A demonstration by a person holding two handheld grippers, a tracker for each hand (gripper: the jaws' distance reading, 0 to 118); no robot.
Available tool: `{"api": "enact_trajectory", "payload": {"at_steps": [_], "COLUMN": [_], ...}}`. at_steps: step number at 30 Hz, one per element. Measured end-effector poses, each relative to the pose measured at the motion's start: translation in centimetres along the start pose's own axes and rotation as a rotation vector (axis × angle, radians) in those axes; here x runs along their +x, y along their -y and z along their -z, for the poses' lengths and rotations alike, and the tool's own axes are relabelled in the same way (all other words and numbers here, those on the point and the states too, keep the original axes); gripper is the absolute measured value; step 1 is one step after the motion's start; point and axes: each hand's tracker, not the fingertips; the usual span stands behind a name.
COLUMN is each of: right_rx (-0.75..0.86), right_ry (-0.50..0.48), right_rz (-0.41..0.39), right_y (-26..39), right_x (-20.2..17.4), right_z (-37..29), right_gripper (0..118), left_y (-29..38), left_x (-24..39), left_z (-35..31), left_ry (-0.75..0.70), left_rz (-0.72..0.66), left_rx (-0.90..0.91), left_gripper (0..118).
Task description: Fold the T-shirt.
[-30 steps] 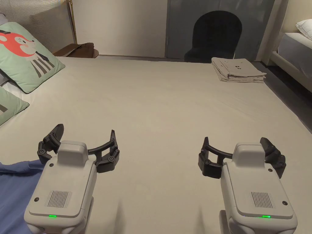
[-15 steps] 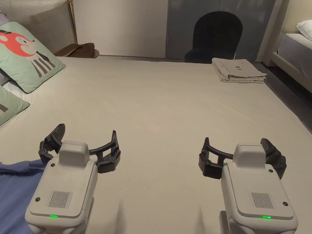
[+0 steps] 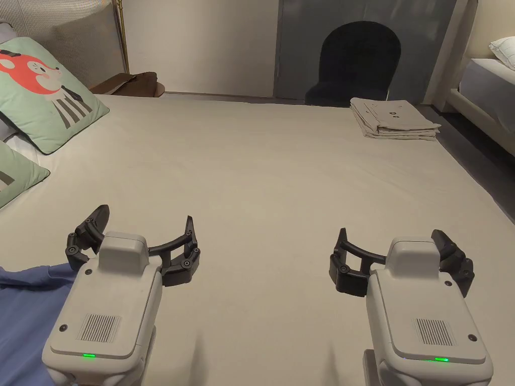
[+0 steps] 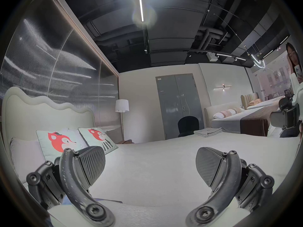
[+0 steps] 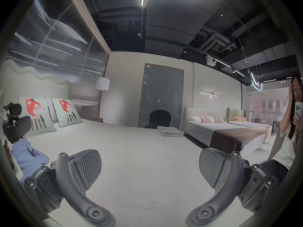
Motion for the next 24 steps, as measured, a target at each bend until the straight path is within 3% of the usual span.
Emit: {"api": "enact_trajectory", "payload": {"at_steps": [3,4,5,6,7,8,9,17,24], "right_rx": [-0.003,-0.003,-0.002,-0.004,-0.007,-0.015,-0.02,-0.032,-0.021], "right_ry": [0.0,-0.004,-0.011,-0.012,-0.007,0.006,0.007,-0.005,-0.139], "right_rz": [-0.008,-0.008,-0.006,-0.006,-0.012,-0.024,-0.031,-0.007,0.006], "right_y": [-0.1,-0.1,-0.2,-0.3,-0.4,-0.4,-0.4,-0.2,-0.7], "right_x": [-0.1,-0.1,-0.1,-0.1,-0.3,-0.4,-0.4,-0.4,-5.2], "right_z": [-0.1,-0.1,-0.2,-0.4,-0.4,-0.2,-0.1,0.2,1.7], "right_gripper": [116,110,98,76,34,5,0,0,0], "left_y": [-0.2,-0.2,-0.3,-0.4,-0.5,-0.5,-0.6,-0.5,-0.1], "left_x": [0.0,0.0,0.0,0.0,0.2,0.3,0.2,-0.7,-4.8], "left_z": [0.1,0.1,0.1,0.0,0.0,0.2,0.3,0.5,-1.2], "left_ry": [-0.003,-0.003,-0.004,-0.004,-0.011,-0.017,-0.019,-0.031,-0.133], "left_rz": [-0.019,-0.026,-0.031,-0.033,-0.029,-0.025,-0.027,-0.054,-0.033], "left_rx": [-0.013,-0.013,-0.011,-0.009,-0.012,-0.016,-0.022,-0.034,-0.06], "left_gripper": [108,100,84,60,21,0,0,0,0]}}
